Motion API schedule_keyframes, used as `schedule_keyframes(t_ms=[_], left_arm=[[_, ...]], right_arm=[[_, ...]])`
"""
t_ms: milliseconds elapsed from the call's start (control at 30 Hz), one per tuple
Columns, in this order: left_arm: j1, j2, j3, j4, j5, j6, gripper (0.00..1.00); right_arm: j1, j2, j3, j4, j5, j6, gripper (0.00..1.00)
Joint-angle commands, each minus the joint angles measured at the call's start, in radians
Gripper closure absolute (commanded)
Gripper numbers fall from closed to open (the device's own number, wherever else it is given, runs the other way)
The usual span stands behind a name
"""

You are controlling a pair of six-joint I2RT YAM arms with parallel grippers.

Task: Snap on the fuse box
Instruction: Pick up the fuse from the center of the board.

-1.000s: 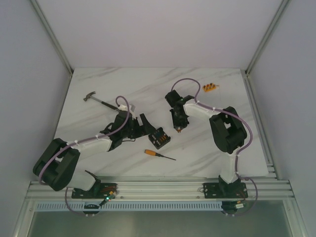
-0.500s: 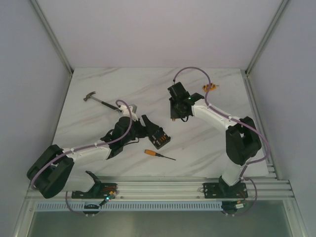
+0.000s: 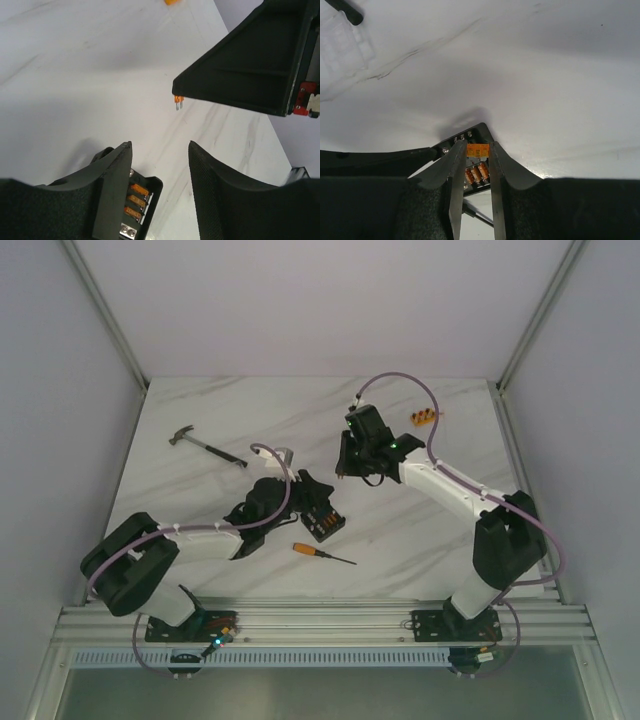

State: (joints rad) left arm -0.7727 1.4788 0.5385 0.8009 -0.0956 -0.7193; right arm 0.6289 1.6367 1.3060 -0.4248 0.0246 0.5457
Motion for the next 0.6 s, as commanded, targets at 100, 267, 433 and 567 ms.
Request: schedule_keyframes(t_ms=[100,267,433,567], left_arm=[[-0.004,0.051,0.066,0.129,-0.009,0.073,0.47],[-0.003,0.081,0.081,0.162,0.015,0.084,0.57],[-0.004,0.093,0.091,0.156,0.012,0.088,0.63],[-0.003,0.103,0.098,0.147,0.008,0.089,0.65]], right_arm=[[0.008,-0.038,-0.029,0.044,-0.054,0.03,0.73],[0.008,-0.043,-0.034,0.05,-0.067,0.033,0.73],[0.008,-0.046,-0.034,0.055,-0.08,0.035,0.72],[0.008,-0.047,-0.034,0.058,-0.089,0.037,0.72]])
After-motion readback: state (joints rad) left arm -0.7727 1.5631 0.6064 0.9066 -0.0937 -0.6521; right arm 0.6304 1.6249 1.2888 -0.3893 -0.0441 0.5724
